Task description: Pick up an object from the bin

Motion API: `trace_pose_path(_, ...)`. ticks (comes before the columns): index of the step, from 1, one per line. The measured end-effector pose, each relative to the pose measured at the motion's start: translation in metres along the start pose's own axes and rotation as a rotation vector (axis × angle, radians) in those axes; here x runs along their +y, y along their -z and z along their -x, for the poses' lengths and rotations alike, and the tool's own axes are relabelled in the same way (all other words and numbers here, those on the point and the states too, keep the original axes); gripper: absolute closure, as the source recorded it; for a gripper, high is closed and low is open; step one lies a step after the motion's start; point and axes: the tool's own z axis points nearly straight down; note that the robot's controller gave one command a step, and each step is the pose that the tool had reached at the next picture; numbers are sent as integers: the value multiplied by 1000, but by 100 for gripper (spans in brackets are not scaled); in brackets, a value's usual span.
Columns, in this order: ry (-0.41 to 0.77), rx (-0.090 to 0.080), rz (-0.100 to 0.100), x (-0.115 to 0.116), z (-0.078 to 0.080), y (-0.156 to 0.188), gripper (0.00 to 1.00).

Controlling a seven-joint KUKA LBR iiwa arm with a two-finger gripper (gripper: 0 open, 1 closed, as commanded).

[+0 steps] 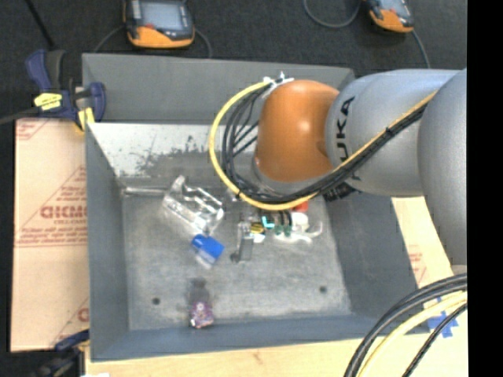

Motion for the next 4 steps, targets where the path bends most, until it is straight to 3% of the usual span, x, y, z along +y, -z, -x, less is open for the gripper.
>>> trace_pose_path(1,344,-28,-1,40,11,-64,0)
trace_pose_path(2,342,-10,0,39,6,-72,100)
trace_pose_path(3,817,-13,-5,27,8,16,100)
trace_pose_path(4,769,-5,0,53,-4,0,100)
